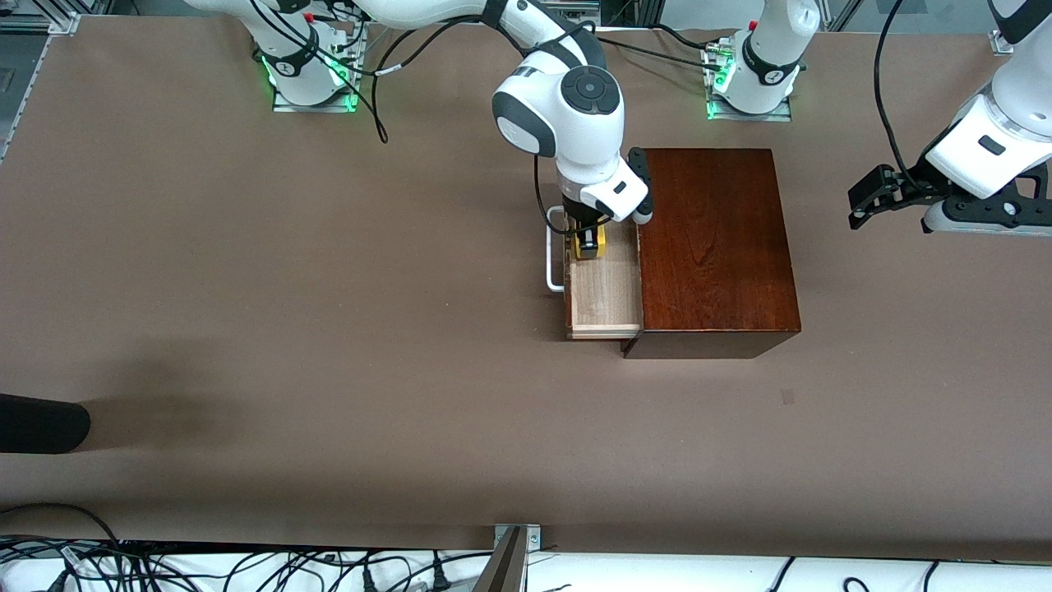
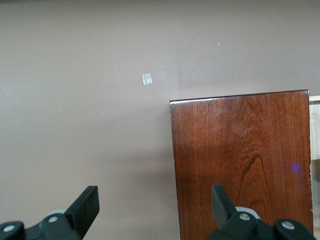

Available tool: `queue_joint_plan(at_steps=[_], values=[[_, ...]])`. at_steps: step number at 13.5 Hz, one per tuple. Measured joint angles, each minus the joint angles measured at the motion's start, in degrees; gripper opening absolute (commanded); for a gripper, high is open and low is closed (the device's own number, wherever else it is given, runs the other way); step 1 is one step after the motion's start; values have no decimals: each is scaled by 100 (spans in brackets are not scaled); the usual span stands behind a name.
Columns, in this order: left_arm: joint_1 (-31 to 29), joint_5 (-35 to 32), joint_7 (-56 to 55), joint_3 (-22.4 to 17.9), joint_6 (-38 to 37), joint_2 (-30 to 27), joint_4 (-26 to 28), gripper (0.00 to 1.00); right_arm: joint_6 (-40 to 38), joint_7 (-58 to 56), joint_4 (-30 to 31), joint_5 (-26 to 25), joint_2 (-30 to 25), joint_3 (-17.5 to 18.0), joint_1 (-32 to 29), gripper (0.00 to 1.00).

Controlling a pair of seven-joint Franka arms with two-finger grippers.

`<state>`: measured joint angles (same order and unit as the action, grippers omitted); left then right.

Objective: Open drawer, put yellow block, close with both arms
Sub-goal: 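Lower the cube into the drawer and open the right gripper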

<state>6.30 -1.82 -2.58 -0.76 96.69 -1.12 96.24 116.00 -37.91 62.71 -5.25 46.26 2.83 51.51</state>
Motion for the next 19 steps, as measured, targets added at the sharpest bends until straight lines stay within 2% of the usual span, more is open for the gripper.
queue_joint_plan(at_steps=[14, 15, 16, 19], values=[[54, 0, 6, 85, -40, 33, -91, 100, -9, 245, 0, 3, 219, 3, 155, 0], [55, 0, 7, 85, -40, 38, -92, 100, -9, 247, 0, 3, 238, 2, 155, 63], [54, 0, 9, 85, -40, 41, -93, 100, -9, 249, -1, 3, 248, 0, 155, 100], [55, 0, 14, 85, -40, 51, -101, 100, -5, 249, -15, 3, 252, -10, 153, 100]])
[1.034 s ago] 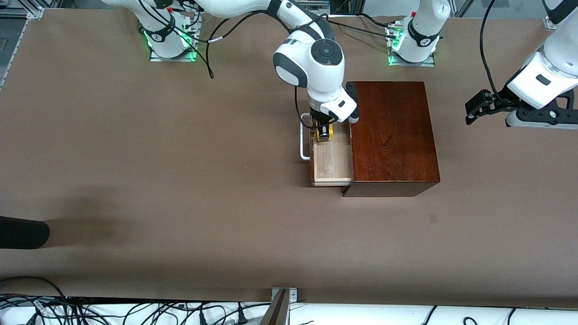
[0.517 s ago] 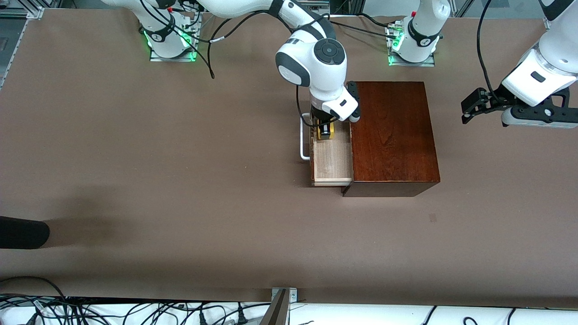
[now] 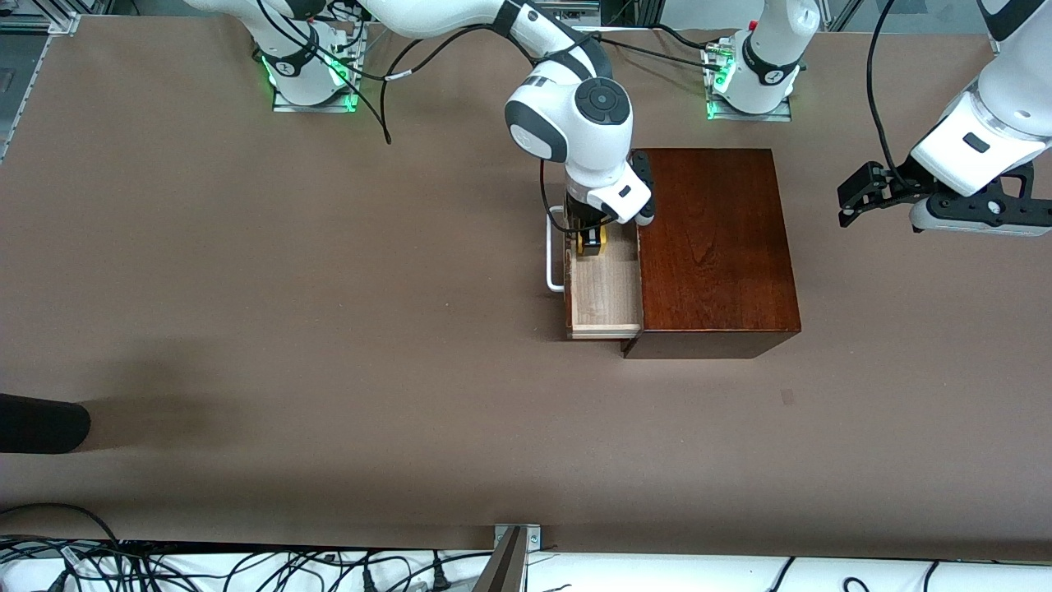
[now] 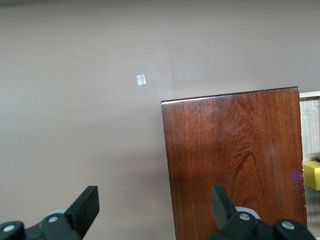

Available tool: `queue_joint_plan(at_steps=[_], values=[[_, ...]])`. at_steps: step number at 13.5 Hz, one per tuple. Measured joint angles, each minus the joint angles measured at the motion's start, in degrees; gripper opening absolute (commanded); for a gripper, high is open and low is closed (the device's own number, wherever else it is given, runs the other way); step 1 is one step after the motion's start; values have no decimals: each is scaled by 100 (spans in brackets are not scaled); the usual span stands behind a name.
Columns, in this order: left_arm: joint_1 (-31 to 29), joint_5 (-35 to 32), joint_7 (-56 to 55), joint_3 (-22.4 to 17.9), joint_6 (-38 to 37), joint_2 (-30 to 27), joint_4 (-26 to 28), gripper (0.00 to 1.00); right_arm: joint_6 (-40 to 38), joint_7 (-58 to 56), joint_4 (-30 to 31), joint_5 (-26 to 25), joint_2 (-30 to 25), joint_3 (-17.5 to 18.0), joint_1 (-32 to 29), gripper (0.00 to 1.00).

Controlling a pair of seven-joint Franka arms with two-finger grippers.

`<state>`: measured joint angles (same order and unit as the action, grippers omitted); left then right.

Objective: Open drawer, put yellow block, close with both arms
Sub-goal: 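Lower the cube into the drawer and open the right gripper, then withdraw the right gripper while the left gripper reaches toward the drawer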

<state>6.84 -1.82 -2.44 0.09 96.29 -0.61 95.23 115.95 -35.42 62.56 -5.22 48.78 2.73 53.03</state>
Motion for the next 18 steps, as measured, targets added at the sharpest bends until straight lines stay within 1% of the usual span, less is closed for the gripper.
queue_joint_plan(at_steps=[4, 6, 8, 12, 15, 18], values=[[0, 0, 4, 0, 0, 14, -18, 100, -1, 0, -166, 0, -80, -1, -3, 100], [0, 0, 4, 0, 0, 19, -25, 100, -7, 4, -250, 0, -274, -18, -31, 100], [2, 0, 5, 0, 0, 21, -29, 100, -14, 49, -294, 78, -583, -71, -164, 100], [5, 0, 45, 40, 0, 22, -36, 100, -136, 54, -310, 671, -1216, -152, -892, 100], [18, 0, 112, 141, 0, 23, -40, 100, -160, 50, -311, 796, -1409, -161, -1538, 100], [89, 0, 661, 295, 0, 23, -47, 100, -682, 77, -313, 874, -1697, -213, -1982, 100]])
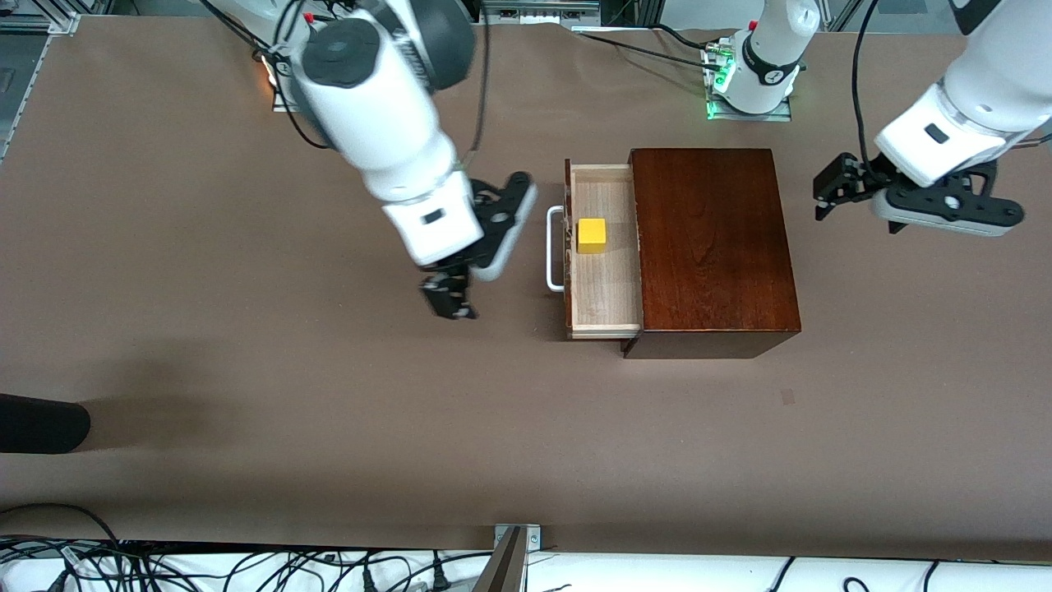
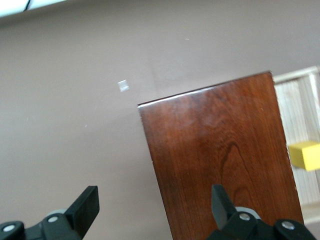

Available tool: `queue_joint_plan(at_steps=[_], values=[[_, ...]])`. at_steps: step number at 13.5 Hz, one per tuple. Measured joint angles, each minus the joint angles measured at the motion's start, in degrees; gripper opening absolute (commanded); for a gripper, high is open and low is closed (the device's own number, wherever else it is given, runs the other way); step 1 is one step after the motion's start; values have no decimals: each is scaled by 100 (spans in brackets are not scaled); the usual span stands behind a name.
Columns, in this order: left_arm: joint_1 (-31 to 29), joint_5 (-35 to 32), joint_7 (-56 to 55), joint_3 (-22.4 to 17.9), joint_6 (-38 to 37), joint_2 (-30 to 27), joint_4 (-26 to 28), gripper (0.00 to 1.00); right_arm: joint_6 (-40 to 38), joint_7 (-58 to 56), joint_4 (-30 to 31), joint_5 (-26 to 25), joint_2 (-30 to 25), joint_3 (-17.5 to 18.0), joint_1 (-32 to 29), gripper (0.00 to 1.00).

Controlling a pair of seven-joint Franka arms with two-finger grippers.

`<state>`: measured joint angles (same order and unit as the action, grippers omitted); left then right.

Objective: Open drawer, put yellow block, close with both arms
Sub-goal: 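Withdraw the right gripper while the left gripper reaches toward the drawer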

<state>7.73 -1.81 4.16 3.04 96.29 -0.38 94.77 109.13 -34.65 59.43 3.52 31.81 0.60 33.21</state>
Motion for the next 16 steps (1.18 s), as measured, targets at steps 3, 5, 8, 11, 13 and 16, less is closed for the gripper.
queue_joint_plan(at_steps=[3, 5, 8, 11, 13, 16], values=[[106, 45, 574, 50, -3, 21, -1, 100, -618, 63, 3, 184, -308, -222, -297, 100], [191, 80, 623, 114, -52, 85, -9, 100, -872, 129, 80, 398, -522, -323, -560, 100], [257, 443, 629, 195, -421, 233, -133, 100, -892, 393, 763, 609, -1094, -431, -945, 100], [265, 837, 659, 212, -519, 328, -256, 100, -880, 1020, 1709, 614, -1855, -562, -1103, 100], [271, 961, 664, 365, -529, 339, -286, 100, -815, 1320, 2439, 613, -2395, -591, -1300, 100], [295, 978, 664, 719, -542, 371, -294, 100, -721, 1787, 3315, 584, -3014, -620, -1614, 100]])
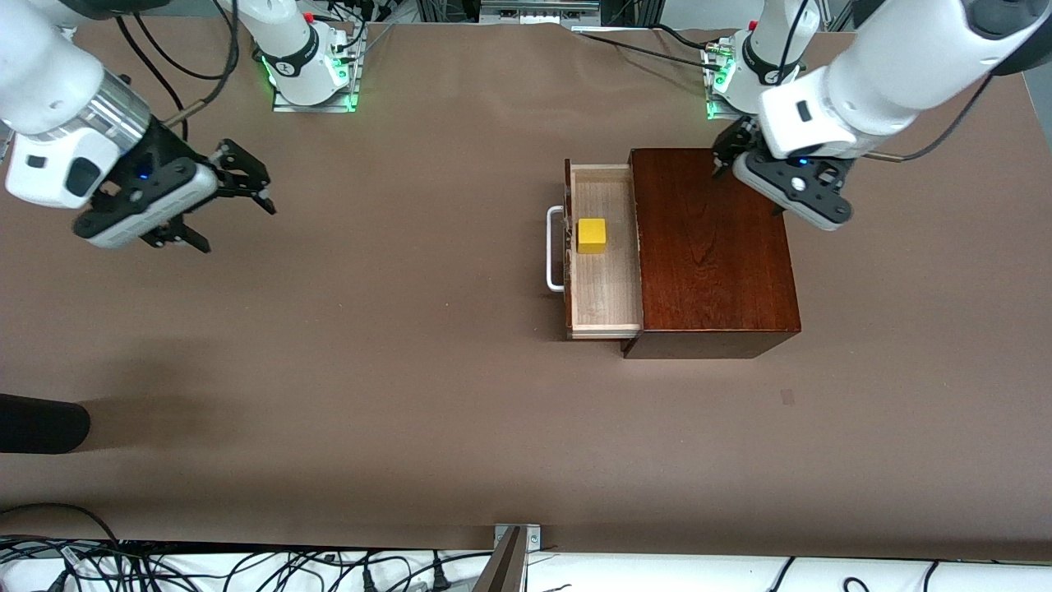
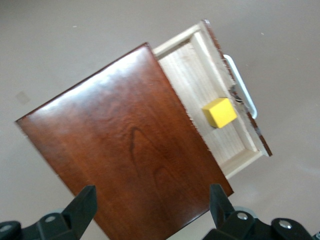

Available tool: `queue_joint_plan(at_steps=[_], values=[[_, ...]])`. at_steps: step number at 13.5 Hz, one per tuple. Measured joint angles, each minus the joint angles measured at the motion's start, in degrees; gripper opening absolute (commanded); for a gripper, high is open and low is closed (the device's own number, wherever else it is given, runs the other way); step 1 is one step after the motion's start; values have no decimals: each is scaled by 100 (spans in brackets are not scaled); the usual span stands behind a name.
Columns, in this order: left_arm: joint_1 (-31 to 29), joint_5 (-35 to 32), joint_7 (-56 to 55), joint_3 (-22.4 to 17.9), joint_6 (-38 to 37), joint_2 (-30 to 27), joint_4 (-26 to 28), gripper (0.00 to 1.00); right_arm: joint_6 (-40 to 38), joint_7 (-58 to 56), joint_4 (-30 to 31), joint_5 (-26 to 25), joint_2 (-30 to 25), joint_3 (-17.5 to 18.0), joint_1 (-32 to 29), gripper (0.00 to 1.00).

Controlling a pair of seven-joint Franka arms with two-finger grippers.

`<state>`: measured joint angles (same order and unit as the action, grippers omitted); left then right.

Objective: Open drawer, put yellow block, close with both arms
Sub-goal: 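Withdraw the right gripper while the left gripper reaches toward the drawer, then push the drawer front with the left gripper into the box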

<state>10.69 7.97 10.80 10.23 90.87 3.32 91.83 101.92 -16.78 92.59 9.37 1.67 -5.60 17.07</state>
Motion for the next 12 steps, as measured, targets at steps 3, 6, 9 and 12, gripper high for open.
queue_joint_plan(at_steps=[3, 6, 9, 12], values=[[16, 43, 0, 392, -1, 137, -23, 100, -31, 664, 285, -382, -183, -17, -48, 100], [10, 846, 44, 431, 0, 388, -57, 100, -289, 1124, 296, -723, -204, -15, -47, 100], [14, 1101, 202, 469, 3, 620, -93, 100, -305, 1216, 283, -848, -218, -79, -49, 100], [34, 1102, 1116, 504, 3, 718, -187, 100, -305, 1216, 234, -912, -216, -177, -52, 100]])
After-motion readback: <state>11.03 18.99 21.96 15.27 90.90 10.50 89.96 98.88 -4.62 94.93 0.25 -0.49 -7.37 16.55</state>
